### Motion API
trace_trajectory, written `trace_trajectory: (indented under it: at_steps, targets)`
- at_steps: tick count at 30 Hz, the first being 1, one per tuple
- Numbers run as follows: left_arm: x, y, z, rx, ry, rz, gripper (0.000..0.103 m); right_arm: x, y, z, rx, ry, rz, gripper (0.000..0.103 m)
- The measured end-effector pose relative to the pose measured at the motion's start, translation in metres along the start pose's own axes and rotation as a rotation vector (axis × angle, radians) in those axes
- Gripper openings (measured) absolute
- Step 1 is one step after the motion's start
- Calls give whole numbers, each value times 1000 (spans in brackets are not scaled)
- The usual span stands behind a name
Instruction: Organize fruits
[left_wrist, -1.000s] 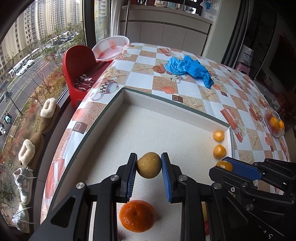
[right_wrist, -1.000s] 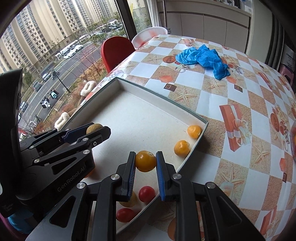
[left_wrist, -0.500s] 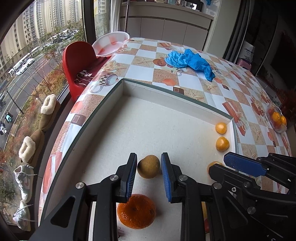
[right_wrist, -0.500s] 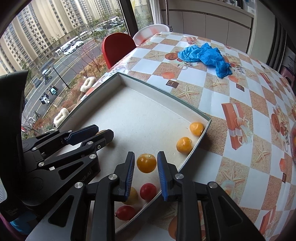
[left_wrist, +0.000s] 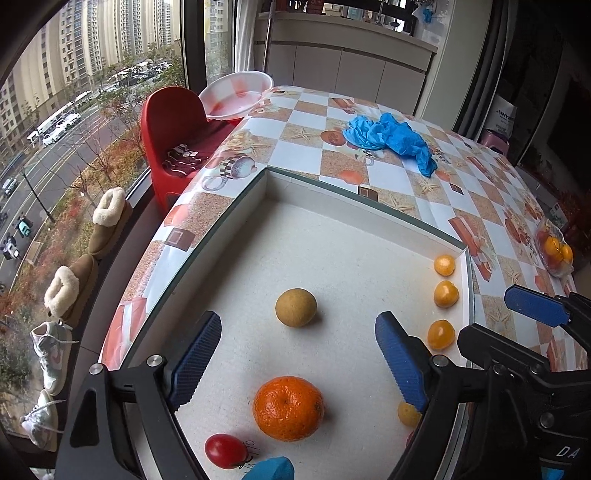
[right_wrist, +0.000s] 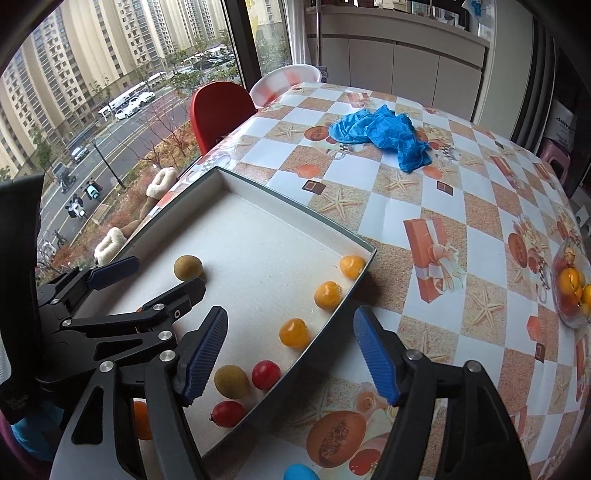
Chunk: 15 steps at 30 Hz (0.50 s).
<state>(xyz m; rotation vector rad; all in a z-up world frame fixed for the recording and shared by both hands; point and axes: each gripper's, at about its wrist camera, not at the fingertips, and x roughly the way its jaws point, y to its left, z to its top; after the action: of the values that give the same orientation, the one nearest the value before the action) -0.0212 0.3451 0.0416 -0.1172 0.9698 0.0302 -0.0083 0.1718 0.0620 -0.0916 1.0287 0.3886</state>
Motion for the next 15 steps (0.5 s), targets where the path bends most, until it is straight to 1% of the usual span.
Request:
trace_trajectory:
  at_steps: [1,2,5,8,9,10,11,12,15]
  targets:
    - [0,1,0,-5,7,16,103,-2,-1,0,3,-3,-6,80]
    - [0,2,0,-12,12,34,103,-3,-4,-1,8,-3,-16,81]
    - [-1,5,-3,-14,29,9,103,-6,-10,-2,22,3,-11,83]
    - [-3,0,-7,9,32,26,103,-9,-10,-4,17,3,-20,84]
    - [-4,-2,-8,16,32,27,103,-9,-9,-4,15,4,-21,88]
    - [-6,-4,-10,21,29,25,103,-10,-8,-5,12,4,-22,94]
    - [-8,-5,-11,25,25,35,103,-11,-7,-6,11,-1,-29,96]
    - [-9,-5,-12,27,21,46,103,-12,-7,-6,11,-5,-34,103]
    - [-14,-4,-16,20,29,47,103,-14,-7,-8,9,-1,-21,103]
